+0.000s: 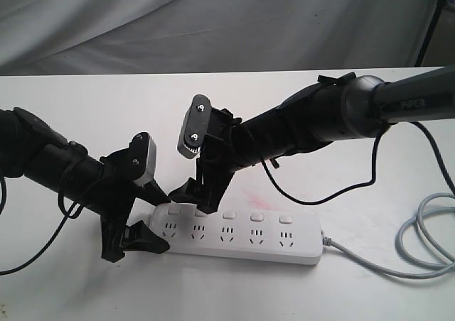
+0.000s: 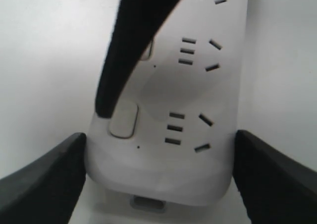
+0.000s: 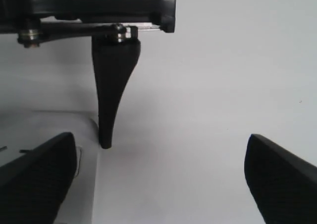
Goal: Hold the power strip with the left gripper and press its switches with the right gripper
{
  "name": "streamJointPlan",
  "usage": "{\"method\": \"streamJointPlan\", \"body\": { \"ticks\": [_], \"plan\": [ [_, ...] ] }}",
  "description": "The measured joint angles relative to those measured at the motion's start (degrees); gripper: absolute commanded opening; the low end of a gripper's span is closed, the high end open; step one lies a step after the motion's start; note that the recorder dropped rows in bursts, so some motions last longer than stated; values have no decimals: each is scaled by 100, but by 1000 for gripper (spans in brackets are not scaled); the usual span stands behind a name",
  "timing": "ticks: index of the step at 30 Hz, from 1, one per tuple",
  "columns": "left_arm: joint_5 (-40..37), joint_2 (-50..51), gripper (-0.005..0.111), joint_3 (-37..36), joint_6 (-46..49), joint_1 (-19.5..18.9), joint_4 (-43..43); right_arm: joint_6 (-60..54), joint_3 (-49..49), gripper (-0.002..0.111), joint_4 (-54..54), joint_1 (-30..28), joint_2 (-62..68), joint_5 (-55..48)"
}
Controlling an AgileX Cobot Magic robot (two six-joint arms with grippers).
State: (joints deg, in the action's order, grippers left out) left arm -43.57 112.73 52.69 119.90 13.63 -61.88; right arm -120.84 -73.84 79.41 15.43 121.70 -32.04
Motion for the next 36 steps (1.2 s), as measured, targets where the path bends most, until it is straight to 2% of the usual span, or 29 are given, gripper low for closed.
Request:
{"method": "streamJointPlan", "body": {
  "ticks": [12, 36],
  "plan": [
    [0, 0, 0, 0, 0, 0, 0, -111, 0, 84, 10, 248, 79, 241],
    [0, 0, 0, 0, 0, 0, 0, -110, -13, 84, -124, 250, 153, 594]
  ]
}}
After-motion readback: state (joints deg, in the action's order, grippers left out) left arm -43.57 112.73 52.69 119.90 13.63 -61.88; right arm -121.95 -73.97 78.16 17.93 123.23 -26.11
